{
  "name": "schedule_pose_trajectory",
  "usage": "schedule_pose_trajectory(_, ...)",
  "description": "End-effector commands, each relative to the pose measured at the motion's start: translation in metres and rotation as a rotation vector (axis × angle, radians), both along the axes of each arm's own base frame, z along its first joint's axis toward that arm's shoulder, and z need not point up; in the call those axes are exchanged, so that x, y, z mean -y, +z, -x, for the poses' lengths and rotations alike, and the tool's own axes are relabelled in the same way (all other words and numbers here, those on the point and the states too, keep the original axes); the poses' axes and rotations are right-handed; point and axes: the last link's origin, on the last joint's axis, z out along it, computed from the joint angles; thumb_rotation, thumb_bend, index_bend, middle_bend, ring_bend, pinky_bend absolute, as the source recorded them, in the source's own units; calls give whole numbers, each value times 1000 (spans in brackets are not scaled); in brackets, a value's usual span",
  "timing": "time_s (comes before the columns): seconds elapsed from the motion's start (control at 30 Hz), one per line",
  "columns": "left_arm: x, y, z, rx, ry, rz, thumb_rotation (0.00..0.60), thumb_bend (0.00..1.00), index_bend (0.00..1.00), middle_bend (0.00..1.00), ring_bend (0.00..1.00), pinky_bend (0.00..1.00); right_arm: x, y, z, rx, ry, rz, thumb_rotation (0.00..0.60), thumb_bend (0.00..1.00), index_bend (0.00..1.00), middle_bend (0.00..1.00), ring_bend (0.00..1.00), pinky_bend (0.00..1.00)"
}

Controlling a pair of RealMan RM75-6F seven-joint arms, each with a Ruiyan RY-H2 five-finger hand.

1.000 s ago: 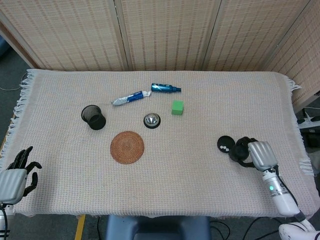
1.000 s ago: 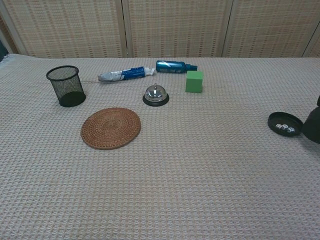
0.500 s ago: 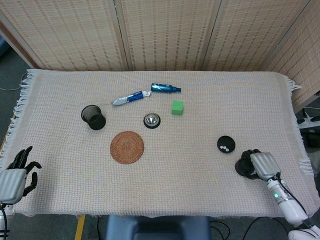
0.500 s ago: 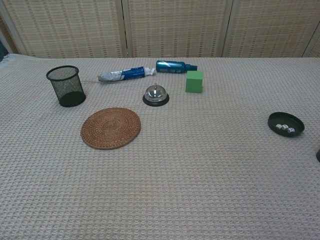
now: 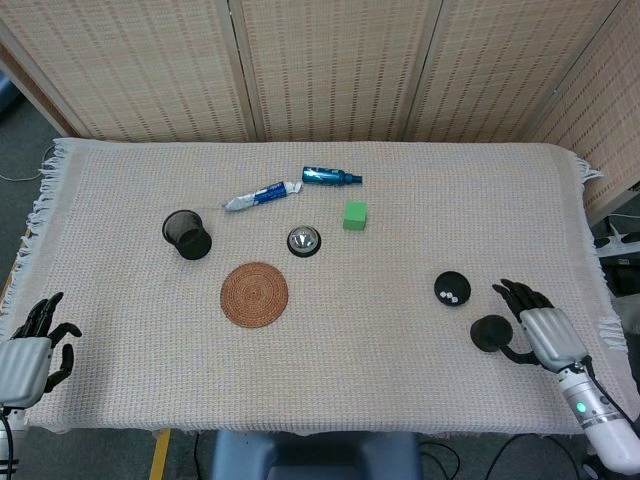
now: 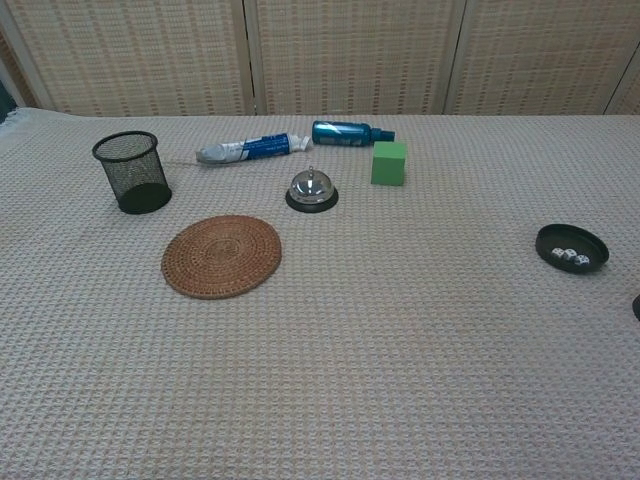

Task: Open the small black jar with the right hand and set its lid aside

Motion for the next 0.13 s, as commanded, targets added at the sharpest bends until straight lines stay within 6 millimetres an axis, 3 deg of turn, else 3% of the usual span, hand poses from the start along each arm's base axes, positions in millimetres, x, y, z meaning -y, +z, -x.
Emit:
schedule_pose_trajectory(0.03,0,0,0,-1,-1,-2,600,626,435,0,1,334,-14,13,4,-56,29,195,600,195,0,0,0,132)
schedule_pose_trajectory(0.13,1,0,-1,-3,-1,-4,600,626,436,0,1,333,-18,15,11,-122,-2,289,600,195,0,0,0,109)
